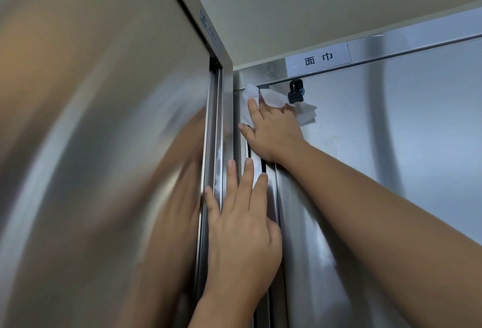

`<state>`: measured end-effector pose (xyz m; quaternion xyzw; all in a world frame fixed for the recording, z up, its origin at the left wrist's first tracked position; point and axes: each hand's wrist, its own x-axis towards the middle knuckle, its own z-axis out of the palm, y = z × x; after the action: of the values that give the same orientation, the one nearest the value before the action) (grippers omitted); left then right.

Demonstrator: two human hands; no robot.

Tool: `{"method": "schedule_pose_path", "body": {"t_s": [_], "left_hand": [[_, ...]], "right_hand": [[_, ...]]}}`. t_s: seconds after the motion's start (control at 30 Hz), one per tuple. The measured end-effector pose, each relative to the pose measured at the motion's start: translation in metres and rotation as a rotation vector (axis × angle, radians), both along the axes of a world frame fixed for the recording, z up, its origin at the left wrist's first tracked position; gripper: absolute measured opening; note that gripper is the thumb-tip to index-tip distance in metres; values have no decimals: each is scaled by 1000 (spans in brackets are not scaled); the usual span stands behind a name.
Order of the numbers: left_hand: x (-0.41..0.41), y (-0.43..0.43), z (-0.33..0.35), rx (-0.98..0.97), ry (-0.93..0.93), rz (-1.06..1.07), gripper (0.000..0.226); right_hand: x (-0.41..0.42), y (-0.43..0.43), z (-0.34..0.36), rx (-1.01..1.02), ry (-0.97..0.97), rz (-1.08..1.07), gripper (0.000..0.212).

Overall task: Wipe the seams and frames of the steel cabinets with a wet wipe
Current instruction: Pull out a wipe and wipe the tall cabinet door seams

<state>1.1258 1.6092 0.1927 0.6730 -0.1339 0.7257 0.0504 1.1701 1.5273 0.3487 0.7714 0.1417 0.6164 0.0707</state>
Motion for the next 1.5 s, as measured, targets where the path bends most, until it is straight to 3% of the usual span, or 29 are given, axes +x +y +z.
{"method": "schedule_pose_path", "body": {"t_s": [0.2, 0.47, 0.63, 0.8, 0.97, 1.13, 1.3, 1.5], "left_hand": [[3, -4, -4, -12, 17, -81, 61], [6, -3, -2, -26, -18, -68, 59], [4, -3, -1, -38, -35, -61, 61], [0, -5, 1, -52, -30, -44, 62], [8, -6, -3, -57, -22, 12, 63], [20, -2, -9, -39, -30, 43, 63], [19, -4, -12, -38, -21, 70, 65], [16, -10, -28, -132, 33, 104, 60]], "right_hand": [[-2, -11, -35, -107, -6, -67, 63], [-8, 3, 9, -1, 101, -15, 65], [-3, 2, -8, 17, 65, -9, 67], [-6, -13, -55, -148, 84, -57, 95], [-6, -6, -24, -61, 94, -14, 68], [-7, 5, 15, 59, 156, 78, 68], [-4, 0, -18, -5, 64, -25, 69], [-17, -4, -62, -50, 162, 35, 70]]}}
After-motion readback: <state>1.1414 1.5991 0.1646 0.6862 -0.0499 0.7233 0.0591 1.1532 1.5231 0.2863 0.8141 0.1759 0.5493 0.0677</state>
